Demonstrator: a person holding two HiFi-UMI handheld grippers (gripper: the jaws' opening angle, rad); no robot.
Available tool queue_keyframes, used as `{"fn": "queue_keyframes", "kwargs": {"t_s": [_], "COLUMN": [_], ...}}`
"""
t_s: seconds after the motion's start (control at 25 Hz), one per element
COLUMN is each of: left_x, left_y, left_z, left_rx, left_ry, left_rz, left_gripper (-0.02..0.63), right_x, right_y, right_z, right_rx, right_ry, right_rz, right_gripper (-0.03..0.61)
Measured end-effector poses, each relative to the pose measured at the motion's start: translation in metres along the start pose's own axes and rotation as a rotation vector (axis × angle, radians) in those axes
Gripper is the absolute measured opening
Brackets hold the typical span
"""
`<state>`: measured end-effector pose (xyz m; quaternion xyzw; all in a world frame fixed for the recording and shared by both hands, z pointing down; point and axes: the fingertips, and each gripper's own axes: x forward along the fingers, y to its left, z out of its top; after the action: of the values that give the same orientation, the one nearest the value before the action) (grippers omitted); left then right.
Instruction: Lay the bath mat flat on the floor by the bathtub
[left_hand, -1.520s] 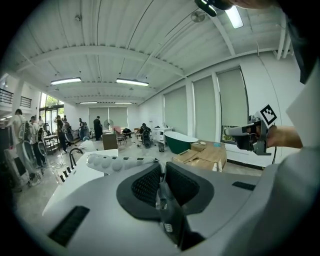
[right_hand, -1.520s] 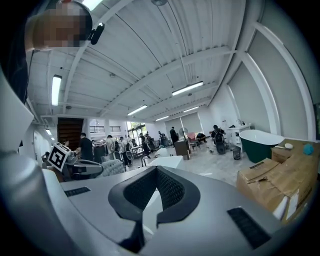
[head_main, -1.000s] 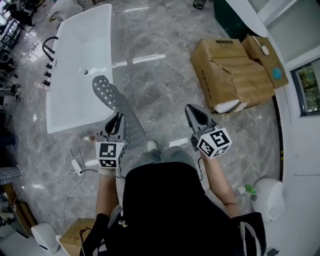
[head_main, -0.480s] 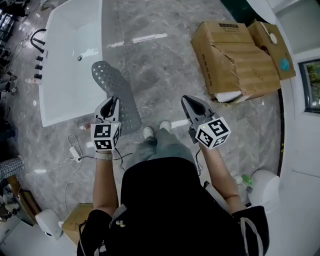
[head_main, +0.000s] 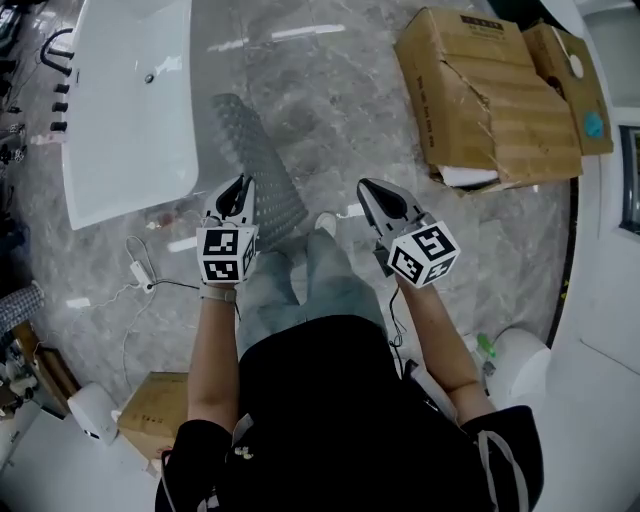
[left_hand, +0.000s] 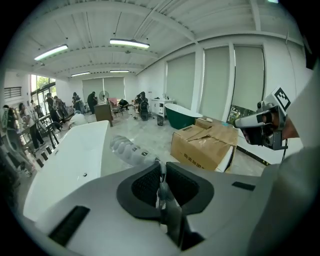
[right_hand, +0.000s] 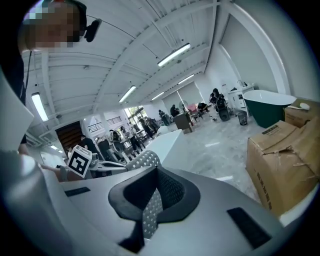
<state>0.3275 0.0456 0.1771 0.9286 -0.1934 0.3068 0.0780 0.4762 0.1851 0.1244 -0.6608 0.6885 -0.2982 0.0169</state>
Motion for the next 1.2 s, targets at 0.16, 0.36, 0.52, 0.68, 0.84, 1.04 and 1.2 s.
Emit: {"fn": "queue_keyframes", "kwargs": {"t_s": [0.16,0.36,0.52,0.68,0.84,1.04,1.2], "left_x": [0.032,0.075,0.105,0.135,0.160,0.188,0.199], "left_y": [-0.008,-0.019,-0.023,-0.023,-0.017,-0.002,0.013], "left_z": [-0.017,-0.039,-0.053,-0.074,-0.103,-0.150,-0.196], "left_rx": [-0.037,-0.076,-0.186,-0.196,-0.246,-0.308,-0.365], "left_ry": [0.014,0.039,0.038,0.044,0.056,0.072,0.099], "left_rz": [-0.005,-0.033,-0.058,-0.066,-0.073,-0.065,-0.038], "left_gripper": [0.054,0.054,0.054,0.054,0.054,0.054,0.054], "right_x": [0.012,0.025,0.031,0.038,0.049,0.069,0.086], "right_y": [-0.023,-0.047,-0.061,-0.077,-0.090,-0.095,-0.092], "right_z": [-0.029,-0.063,-0.083,-0.106,-0.132,-0.170,-0.201], "right_rx": [0.034,0.073,0.104,0.110,0.119,0.137,0.146], "right_ry": [0.037,0.077,0.088,0.107,0.131,0.190,0.246], "right_rz": [-0.004,-0.034,-0.061,-0.101,-0.137,-0.147,-0.137], "right_gripper": [0.025,0.026,0.025,0.026,0.025,0.026,0.026]}}
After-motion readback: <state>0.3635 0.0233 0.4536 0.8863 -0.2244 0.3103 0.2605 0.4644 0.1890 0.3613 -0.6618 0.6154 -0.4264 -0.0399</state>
